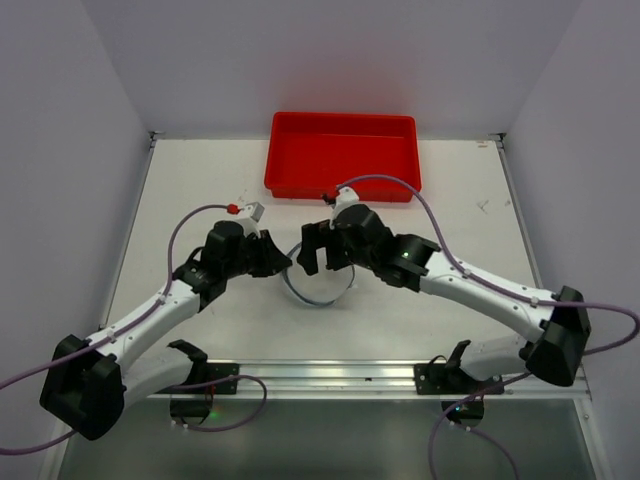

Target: Unzip the laundry bag and remove the bra

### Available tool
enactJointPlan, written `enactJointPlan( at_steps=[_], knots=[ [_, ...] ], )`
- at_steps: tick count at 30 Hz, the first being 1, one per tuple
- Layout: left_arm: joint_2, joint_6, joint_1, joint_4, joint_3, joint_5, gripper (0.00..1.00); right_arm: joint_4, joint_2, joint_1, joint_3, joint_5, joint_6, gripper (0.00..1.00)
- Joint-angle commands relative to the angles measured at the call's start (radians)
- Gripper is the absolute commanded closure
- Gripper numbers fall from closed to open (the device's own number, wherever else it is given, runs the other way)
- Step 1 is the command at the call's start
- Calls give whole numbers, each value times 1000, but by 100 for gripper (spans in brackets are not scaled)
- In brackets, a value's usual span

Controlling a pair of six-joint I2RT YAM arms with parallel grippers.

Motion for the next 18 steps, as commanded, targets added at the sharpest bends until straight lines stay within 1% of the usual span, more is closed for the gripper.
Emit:
enactJointPlan(
  at_steps=[1, 3, 4, 5, 6, 7, 8, 10, 13, 14, 16, 17, 18],
  knots=[
    [-41, -112, -12, 82, -19, -49, 64, -49, 138, 35, 52, 140, 73, 1],
    [-64, -124, -13, 82, -38, -67, 52, -78, 191, 46, 79, 176, 109, 1],
    [-73, -126, -13, 82, -44, -73, 42, -85, 211, 49, 84, 188, 116, 1],
    [-85, -132, -13, 82, -56, -79, 38, -116, 248, 51, 98, 206, 128, 1],
    [-90, -138, -12, 82, -62, -82, 36, -128, 260, 52, 102, 219, 145, 1],
    [-94, -141, -13, 82, -67, -81, 32, -133, 269, 54, 104, 226, 145, 1],
    [-96, -141, -13, 117, -76, -81, 32, -133, 282, 55, 96, 231, 146, 1],
    [-93, -142, -13, 123, -85, -75, 32, -125, 291, 55, 84, 246, 149, 2],
    [-96, -150, -13, 132, -96, -67, 32, -124, 314, 55, 76, 263, 148, 13],
    [-103, -150, -13, 135, -99, -66, 33, -118, 320, 55, 73, 266, 143, 21],
    [-108, -149, -13, 138, -101, -64, 33, -104, 326, 55, 63, 262, 133, 32],
    [-108, -146, -13, 149, -98, -55, 33, -92, 323, 55, 55, 257, 126, 49],
    [-108, -143, -13, 158, -99, -44, 33, -85, 319, 55, 52, 252, 120, 58]
  ],
)
